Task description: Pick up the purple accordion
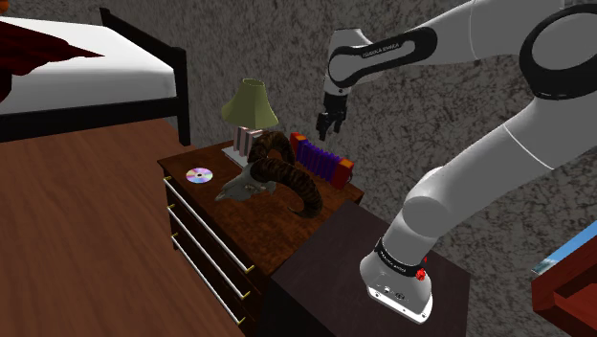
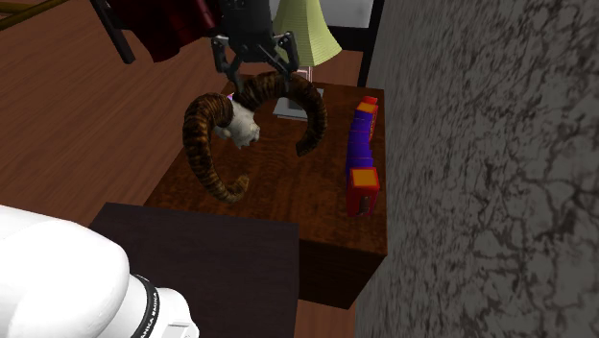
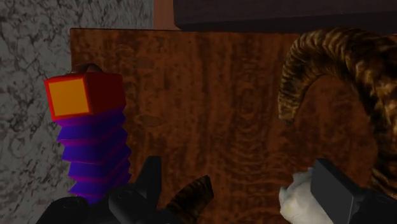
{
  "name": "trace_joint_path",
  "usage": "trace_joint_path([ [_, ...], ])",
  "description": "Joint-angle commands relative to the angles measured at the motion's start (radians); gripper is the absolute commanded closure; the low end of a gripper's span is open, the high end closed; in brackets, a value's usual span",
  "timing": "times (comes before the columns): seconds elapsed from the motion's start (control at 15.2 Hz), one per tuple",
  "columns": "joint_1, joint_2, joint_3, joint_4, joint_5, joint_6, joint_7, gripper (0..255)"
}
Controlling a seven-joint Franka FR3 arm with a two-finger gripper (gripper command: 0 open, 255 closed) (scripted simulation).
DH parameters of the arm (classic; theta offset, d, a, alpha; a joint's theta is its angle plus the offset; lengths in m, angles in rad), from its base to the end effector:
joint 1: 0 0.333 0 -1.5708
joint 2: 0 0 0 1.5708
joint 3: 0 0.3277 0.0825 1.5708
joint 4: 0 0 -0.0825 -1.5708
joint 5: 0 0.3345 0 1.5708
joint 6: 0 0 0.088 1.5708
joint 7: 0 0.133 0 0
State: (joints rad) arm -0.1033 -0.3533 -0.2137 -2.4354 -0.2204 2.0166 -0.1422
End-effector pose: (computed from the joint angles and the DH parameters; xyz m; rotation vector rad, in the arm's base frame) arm 0.3520 -0.1373 0.4361 3.0334 -0.0866 -0.1428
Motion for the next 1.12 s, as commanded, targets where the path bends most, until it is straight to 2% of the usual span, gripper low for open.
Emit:
trace_joint_path([
  [0.0,-0.009,0.067,-0.025,0.016,-0.001,0.057,-0.02,0],
  [0.46,-0.044,0.323,-0.101,0.127,0.047,0.213,-0.117,0],
  [1.06,-0.13,0.669,-0.126,0.357,0.192,0.329,-0.268,0],
])
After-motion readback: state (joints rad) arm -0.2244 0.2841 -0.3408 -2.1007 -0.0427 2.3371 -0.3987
